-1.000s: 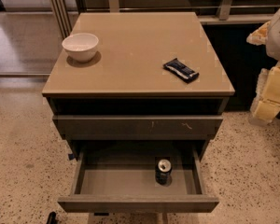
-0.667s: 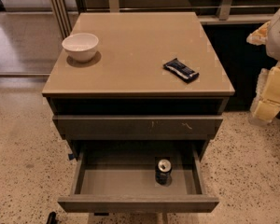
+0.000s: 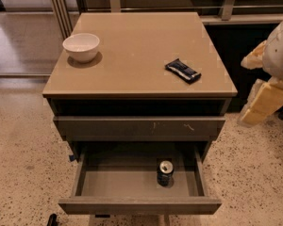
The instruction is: Pick pepsi can from middle drawer and place on counter
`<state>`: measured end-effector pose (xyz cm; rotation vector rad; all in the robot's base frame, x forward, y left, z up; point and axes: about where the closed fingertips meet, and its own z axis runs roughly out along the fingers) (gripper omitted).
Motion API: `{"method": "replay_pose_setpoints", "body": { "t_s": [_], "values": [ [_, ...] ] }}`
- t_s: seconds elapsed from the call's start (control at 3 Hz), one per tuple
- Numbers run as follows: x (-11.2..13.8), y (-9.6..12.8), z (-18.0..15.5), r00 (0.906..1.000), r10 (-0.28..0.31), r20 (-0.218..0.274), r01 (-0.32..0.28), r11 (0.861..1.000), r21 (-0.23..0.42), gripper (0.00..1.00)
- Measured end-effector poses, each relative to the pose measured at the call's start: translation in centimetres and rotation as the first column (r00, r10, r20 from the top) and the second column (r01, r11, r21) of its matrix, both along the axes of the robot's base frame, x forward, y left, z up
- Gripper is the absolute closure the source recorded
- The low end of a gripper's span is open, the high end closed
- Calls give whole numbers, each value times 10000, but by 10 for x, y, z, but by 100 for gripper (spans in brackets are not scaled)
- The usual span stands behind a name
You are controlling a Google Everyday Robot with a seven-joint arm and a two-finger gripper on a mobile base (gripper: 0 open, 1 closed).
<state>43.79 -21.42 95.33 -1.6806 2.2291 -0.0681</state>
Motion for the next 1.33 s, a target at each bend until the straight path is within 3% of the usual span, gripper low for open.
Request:
{"method": "replay_pose_setpoints", "body": {
  "t_s": [0.33,0.67,1.0,1.33],
  "values": [
    [-7,13,-76,9987,-260,-427,309,9925,1180,48],
    [-8,29,-154,9952,-388,-901,579,9738,2201,72],
    [-1,33,-171,9958,-537,-742,703,9676,2426,95],
    [-1,33,-171,9958,-538,-741,703,9676,2426,100]
  ]
}}
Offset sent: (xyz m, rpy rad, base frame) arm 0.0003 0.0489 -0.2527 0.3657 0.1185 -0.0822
